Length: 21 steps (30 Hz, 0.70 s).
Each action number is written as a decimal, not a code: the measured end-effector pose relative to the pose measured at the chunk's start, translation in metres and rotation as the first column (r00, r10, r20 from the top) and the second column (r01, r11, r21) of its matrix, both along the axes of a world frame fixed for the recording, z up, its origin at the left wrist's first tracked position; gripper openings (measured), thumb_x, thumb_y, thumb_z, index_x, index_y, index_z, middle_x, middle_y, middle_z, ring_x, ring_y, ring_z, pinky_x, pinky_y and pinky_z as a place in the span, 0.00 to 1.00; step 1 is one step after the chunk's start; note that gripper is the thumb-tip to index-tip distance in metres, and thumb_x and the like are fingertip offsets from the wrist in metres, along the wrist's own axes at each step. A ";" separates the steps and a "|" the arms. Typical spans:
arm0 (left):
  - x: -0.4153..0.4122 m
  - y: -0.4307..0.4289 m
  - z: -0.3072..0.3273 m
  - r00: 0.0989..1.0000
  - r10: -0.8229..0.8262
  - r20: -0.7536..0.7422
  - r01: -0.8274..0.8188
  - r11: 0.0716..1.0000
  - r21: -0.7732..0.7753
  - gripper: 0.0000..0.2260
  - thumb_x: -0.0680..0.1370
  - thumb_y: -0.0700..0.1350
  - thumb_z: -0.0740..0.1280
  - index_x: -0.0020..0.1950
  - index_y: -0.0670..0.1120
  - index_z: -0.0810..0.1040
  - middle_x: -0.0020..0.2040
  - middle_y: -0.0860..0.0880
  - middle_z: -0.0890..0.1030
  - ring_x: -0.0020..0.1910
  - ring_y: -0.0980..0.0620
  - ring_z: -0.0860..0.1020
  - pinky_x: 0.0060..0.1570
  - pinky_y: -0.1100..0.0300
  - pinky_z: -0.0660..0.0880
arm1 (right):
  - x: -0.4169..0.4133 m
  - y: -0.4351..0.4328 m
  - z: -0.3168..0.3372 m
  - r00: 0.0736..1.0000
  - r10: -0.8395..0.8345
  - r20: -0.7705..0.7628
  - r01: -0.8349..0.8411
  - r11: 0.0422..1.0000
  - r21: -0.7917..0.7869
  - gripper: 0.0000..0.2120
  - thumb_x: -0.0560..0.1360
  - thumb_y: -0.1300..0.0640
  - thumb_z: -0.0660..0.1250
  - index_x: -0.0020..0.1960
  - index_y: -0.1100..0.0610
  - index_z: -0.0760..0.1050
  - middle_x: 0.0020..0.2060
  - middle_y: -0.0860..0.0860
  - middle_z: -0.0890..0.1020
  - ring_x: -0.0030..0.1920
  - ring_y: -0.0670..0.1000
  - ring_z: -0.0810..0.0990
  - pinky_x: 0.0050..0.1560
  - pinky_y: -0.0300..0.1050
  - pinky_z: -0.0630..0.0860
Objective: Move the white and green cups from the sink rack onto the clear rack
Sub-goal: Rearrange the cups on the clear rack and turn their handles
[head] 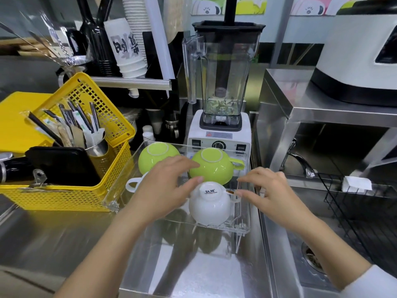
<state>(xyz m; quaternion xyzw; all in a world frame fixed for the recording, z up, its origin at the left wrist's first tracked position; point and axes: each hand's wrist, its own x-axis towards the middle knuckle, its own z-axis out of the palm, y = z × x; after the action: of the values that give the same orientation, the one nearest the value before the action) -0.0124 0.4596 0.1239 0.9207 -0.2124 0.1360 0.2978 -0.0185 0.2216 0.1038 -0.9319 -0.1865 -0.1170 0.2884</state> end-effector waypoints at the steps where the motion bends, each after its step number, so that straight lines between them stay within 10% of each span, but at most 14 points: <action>1: -0.002 0.007 0.002 0.999 0.033 0.018 -0.033 0.999 -0.005 0.15 0.74 0.54 0.66 0.58 0.49 0.76 0.56 0.53 0.78 0.57 0.55 0.73 0.56 0.61 0.66 | 0.000 0.002 0.003 1.000 -0.004 0.011 0.003 0.999 0.033 0.13 0.70 0.46 0.67 0.53 0.49 0.78 0.47 0.47 0.79 0.50 0.46 0.72 0.52 0.42 0.57; 16: -0.013 0.050 -0.040 0.895 0.436 -0.097 -0.407 0.886 0.223 0.48 0.60 0.77 0.55 0.73 0.54 0.50 0.73 0.50 0.62 0.72 0.49 0.58 0.68 0.50 0.54 | 0.015 0.111 0.030 0.962 0.259 -0.090 -0.271 0.950 -0.156 0.28 0.72 0.47 0.66 0.69 0.53 0.61 0.64 0.52 0.70 0.64 0.55 0.67 0.66 0.51 0.62; 21: -0.016 0.045 -0.043 0.899 0.430 -0.086 -0.412 0.895 0.171 0.45 0.58 0.69 0.57 0.72 0.52 0.53 0.70 0.49 0.64 0.70 0.49 0.59 0.66 0.52 0.56 | 0.020 0.144 0.021 0.951 0.191 -0.244 -0.238 0.954 -0.184 0.28 0.71 0.48 0.67 0.66 0.57 0.62 0.63 0.58 0.70 0.64 0.59 0.68 0.63 0.53 0.65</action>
<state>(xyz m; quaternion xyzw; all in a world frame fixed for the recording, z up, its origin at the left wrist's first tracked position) -0.0286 0.5049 0.0809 0.9709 0.0011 0.1246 0.2043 0.0012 0.3660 0.1252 -0.9384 -0.2649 0.0411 0.2178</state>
